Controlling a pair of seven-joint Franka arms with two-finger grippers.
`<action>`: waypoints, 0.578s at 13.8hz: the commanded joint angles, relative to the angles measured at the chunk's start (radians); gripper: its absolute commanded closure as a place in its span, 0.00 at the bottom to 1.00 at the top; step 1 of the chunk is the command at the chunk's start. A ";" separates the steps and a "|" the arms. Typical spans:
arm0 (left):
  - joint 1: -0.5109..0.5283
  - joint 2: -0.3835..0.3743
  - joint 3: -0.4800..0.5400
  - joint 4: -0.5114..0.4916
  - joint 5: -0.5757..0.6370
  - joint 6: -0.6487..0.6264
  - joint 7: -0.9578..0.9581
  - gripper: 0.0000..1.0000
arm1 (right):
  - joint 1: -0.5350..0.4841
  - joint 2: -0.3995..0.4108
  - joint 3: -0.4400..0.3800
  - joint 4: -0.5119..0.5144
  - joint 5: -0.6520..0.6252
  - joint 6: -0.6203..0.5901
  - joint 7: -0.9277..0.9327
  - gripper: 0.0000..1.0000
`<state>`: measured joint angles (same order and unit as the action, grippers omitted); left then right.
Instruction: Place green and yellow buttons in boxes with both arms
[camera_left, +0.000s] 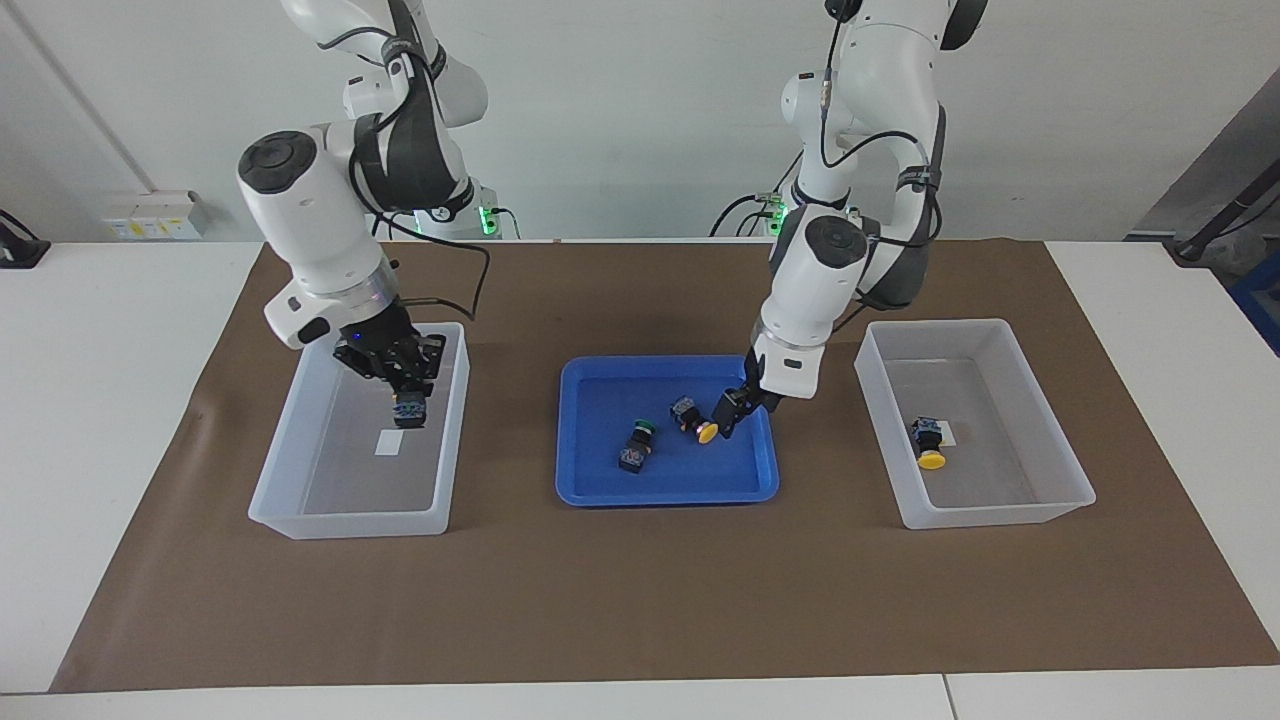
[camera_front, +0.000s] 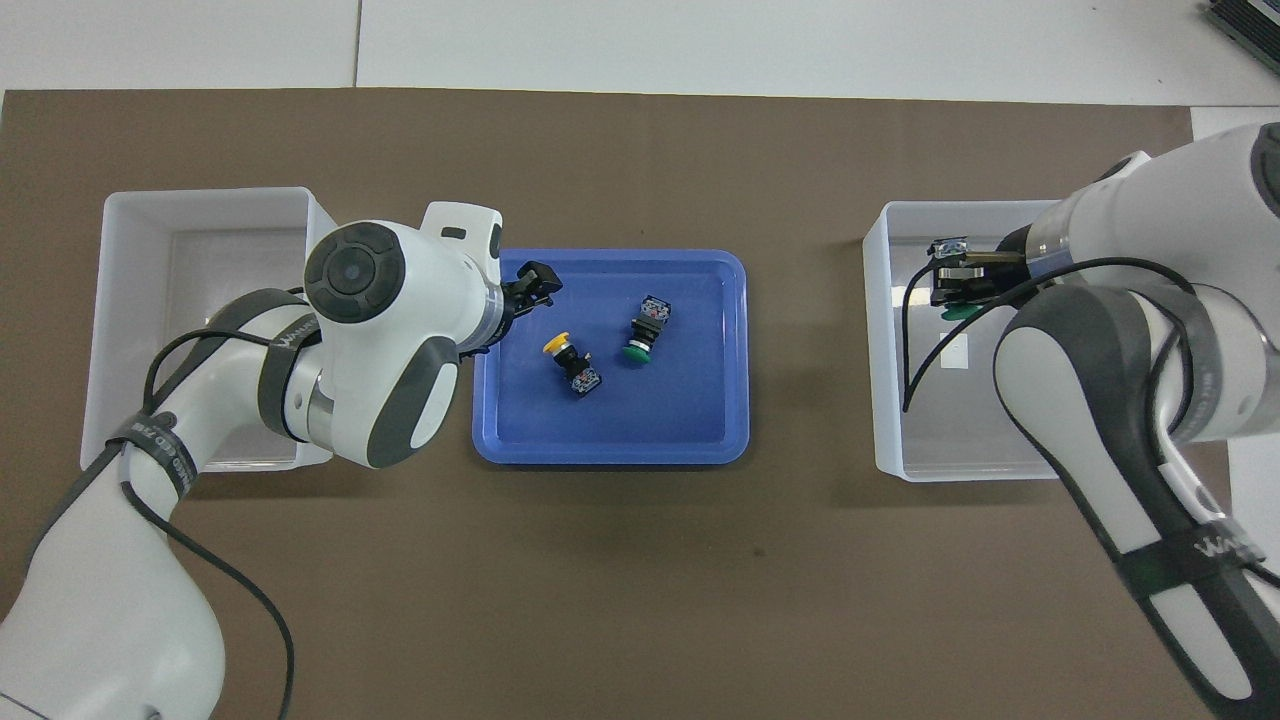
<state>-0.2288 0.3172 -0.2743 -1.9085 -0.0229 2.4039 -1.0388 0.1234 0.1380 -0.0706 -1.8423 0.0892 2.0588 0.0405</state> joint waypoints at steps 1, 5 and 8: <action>-0.047 0.023 0.018 -0.061 0.000 0.119 -0.079 0.00 | -0.085 0.027 0.014 -0.128 -0.011 0.166 -0.230 1.00; -0.081 0.063 0.018 -0.099 0.001 0.215 -0.118 0.00 | -0.132 0.118 0.014 -0.183 -0.011 0.339 -0.286 1.00; -0.090 0.065 0.018 -0.122 0.001 0.250 -0.119 0.28 | -0.148 0.155 0.014 -0.186 -0.011 0.371 -0.277 0.61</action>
<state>-0.2990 0.3952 -0.2728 -1.9951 -0.0229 2.6163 -1.1400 -0.0043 0.2909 -0.0711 -2.0209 0.0891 2.4143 -0.2258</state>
